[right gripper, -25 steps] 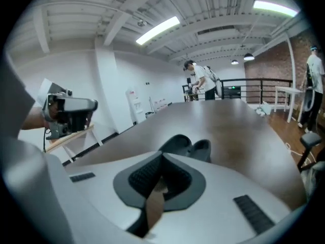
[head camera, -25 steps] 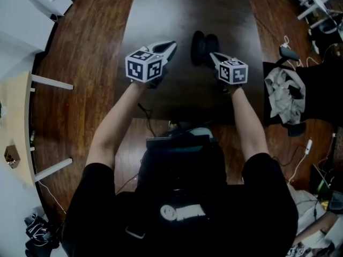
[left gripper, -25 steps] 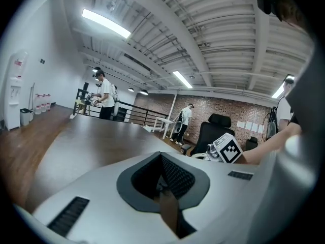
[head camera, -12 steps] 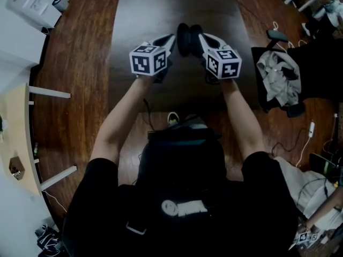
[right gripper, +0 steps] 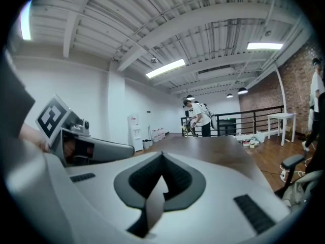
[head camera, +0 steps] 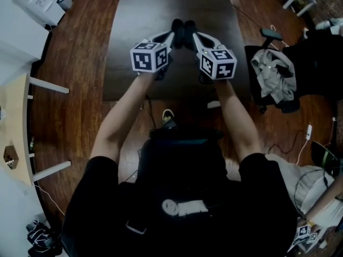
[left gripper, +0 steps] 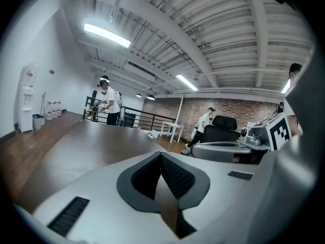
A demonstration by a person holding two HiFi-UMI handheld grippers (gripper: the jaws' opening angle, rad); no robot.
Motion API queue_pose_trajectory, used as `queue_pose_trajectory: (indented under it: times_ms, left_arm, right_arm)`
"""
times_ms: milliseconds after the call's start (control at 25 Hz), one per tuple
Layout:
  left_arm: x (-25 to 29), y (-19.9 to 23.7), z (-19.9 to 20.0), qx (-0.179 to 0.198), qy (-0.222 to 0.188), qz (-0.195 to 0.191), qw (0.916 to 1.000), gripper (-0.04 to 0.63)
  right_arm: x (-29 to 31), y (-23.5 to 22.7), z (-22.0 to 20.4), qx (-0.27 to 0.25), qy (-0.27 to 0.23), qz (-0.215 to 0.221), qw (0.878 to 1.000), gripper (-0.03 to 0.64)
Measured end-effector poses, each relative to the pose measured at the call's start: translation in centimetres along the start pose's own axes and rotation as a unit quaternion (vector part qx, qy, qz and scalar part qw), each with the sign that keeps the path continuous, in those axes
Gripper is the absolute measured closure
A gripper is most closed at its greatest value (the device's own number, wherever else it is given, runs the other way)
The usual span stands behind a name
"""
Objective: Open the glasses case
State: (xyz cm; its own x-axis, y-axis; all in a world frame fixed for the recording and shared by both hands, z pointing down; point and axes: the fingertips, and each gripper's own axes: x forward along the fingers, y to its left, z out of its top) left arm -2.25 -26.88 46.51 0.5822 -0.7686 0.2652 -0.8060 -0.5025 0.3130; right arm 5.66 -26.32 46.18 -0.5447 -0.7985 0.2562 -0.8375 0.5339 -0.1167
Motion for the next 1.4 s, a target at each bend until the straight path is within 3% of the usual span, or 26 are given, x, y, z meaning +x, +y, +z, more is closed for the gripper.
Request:
queue_pose_trajectory:
  times_ms: [160,400,640,760,840,1400]
  left_arm:
    - [-1.9,-2.9,-1.2,-0.004,-0.002,0.025,0.9997,0.597]
    - [-5.9,-6.9,-4.2,0.041,0.032,0.102,0.9934,0.597]
    - [-11.9,-11.1,-6.0,-0.020,0.001,0.157,0.9874,0.597]
    - [-13.8,-12.5,-6.8,-0.007,-0.004,0.181,0.9834,0.597]
    - [-14.6,-13.2,-7.7,0.009,0.000,0.188,0.9821,0.597]
    - [-21.5,-15.6,-8.9,0.002,-0.002,0.154,0.9880,0.597]
  right_arm:
    - [-3.6,1.4,-0.1,-0.013,-0.004,0.004,1.000,0.611]
    - [-9.4,3.8,-1.8,-0.014,-0.002,-0.014,1.000,0.612]
    - [-15.5,7.1,-3.0,0.004,-0.016,-0.052,0.999,0.611]
    - [-18.0,8.1,-3.2,0.011,-0.027,-0.067,0.997,0.611]
    - [-19.3,8.7,-3.1,0.006,-0.031,-0.071,0.997,0.611]
    - [-23.3,16.6,-1.6,-0.020,-0.045,-0.062,0.997,0.612]
